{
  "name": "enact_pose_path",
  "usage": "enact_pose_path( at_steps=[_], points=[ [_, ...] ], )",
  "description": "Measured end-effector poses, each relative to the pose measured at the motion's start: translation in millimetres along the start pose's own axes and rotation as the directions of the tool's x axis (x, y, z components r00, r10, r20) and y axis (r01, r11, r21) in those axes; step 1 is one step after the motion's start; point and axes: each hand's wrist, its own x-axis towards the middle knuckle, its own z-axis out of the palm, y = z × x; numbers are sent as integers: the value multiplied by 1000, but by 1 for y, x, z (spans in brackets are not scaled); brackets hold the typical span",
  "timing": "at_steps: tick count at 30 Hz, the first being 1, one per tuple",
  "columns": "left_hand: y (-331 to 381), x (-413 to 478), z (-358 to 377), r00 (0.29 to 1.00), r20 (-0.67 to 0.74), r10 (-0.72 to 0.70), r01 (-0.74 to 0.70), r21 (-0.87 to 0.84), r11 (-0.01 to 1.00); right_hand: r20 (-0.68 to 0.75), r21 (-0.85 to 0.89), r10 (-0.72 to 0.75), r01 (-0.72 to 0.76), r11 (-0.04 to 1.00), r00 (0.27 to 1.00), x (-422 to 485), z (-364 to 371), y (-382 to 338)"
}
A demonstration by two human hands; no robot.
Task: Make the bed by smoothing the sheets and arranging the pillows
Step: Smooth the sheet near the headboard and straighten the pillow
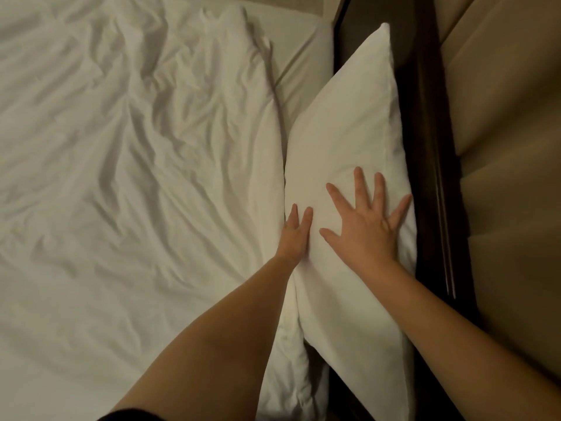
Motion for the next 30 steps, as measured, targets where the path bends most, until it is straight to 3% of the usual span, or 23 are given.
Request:
enact_pose_path(
  at_steps=[8, 14, 30],
  points=[
    [-24, 13, 14, 979, -51, -197, 187, -155, 970, 66, 12, -7, 6, 1000, 998, 3, 19, 0],
    [-25, 21, 20, 968, 6, -252, 252, -57, 966, 101, 35, -18, 15, 999, 995, 12, 33, -8],
    [37, -32, 13, 985, 122, -120, 143, -201, 969, 22, 18, -66, 65, 998, 998, -4, -33, -22]
  ],
)
